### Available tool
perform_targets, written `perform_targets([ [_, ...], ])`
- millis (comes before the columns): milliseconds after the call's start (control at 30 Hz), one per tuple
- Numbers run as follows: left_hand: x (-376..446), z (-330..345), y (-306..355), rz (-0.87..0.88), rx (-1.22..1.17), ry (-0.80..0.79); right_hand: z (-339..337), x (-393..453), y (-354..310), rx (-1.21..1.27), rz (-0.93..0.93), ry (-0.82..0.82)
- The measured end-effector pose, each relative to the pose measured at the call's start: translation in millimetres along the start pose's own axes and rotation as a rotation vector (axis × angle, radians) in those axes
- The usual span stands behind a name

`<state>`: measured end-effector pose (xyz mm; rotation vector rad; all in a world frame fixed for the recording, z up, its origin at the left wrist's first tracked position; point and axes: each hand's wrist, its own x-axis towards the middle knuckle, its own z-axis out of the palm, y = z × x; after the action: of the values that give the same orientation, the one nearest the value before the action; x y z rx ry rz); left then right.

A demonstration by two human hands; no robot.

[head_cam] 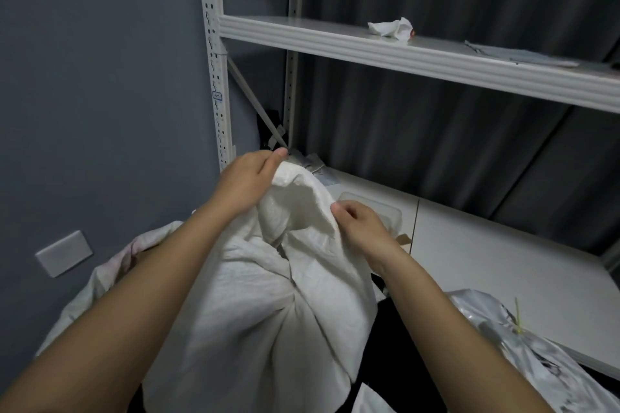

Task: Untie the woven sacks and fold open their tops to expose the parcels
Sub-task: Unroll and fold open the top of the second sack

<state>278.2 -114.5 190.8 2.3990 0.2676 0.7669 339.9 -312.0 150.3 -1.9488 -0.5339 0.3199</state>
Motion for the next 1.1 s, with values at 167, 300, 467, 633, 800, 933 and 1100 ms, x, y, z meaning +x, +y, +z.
perform_targets([
  [167, 0.7, -7.2, 3.6, 0.005, -0.122, 0.045, -35.1, 3.5, -68.7, 0.202, -0.168, 0.165],
  [300, -0.8, -9.1, -1.6, -0.031, -0.082, -0.091, -43.9, 1.6, -79.9, 0.026, -0.329, 0.165],
  [467, -7.4, -5.6, 1.8, 0.079, 0.12, -0.181, -28.5, 0.0, -57.9, -0.09, -0.199, 0.087],
  [633, 2.4, -2.4, 27.1, -0.085, -0.185, -0.225, -21.1, -11.2, -54.8, 0.375, 0.048, -0.085],
  [800, 20.8, -6.7, 8.2, -0.177, -0.015, -0.163, -9.5, -20.8, -30.7, -0.266, -0.215, 0.049],
  [933, 0.4, 8.5, 26.8, 0.341, 0.215, -0.212, -9.8, -19.3, -33.9, 0.513, 0.107, -0.175],
  [1100, 16.0, 9.6, 10.0, 0.132, 0.107, -0.283, -18.2, -20.7, -16.8, -0.115, -0.087, 0.025],
])
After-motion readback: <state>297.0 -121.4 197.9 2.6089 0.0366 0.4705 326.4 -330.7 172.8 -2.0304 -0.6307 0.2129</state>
